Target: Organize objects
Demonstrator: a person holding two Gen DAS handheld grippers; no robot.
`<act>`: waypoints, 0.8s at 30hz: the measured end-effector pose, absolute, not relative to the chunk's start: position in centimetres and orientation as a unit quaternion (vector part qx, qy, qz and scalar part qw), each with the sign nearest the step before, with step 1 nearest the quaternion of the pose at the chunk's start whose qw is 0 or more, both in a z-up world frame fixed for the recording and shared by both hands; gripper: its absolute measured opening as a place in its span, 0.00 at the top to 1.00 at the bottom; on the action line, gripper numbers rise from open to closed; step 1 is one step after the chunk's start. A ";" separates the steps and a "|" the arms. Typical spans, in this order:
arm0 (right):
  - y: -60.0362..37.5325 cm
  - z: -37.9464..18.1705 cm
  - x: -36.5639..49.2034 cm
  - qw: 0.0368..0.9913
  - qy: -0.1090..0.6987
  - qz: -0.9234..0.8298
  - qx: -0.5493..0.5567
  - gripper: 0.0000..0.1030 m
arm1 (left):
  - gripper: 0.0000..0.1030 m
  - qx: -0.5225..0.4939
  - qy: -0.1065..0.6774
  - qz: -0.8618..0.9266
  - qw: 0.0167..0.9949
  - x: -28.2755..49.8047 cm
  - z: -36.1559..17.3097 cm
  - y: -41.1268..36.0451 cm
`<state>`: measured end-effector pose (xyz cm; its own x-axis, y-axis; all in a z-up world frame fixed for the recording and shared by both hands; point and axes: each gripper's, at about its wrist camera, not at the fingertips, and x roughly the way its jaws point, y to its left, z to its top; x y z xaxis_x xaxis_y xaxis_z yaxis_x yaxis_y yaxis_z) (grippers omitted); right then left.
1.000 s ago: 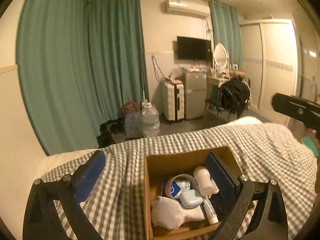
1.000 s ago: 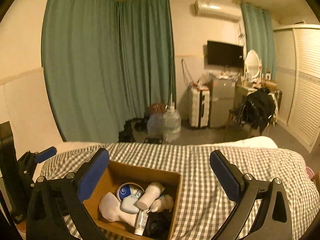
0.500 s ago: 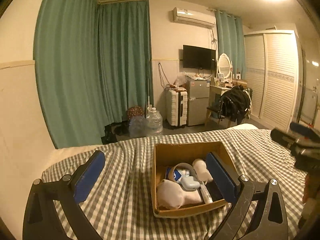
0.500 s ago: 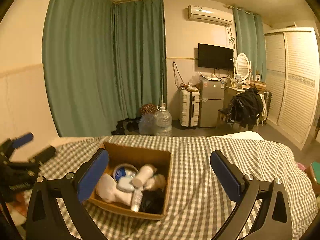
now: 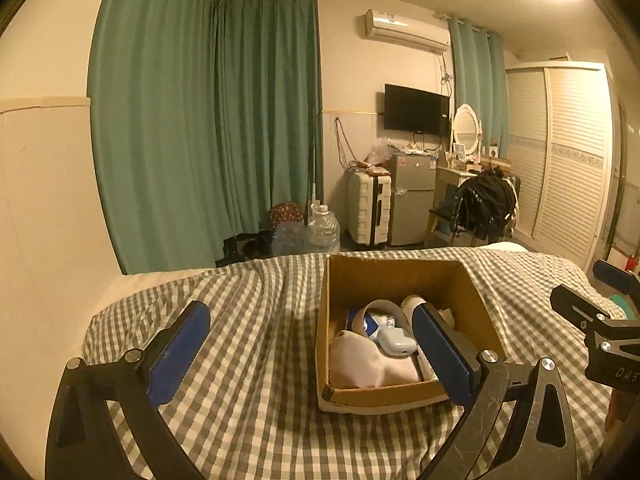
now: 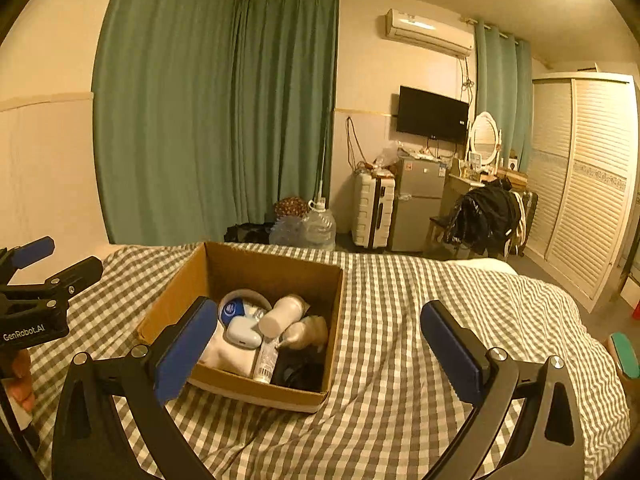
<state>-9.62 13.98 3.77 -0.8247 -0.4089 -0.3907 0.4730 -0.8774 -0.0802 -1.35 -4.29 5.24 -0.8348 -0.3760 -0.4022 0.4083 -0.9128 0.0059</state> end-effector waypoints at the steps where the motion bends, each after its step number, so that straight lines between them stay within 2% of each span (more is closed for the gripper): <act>1: 14.0 3.7 -9.8 0.231 0.085 -0.951 0.187 0.01 | 0.00 0.202 0.039 -0.957 0.205 -1.4 5.2 -4.3; 24: 14.0 3.0 -10.4 0.221 0.078 -0.950 0.206 0.01 | 0.00 0.205 0.031 -0.957 0.205 -1.5 5.3 -4.0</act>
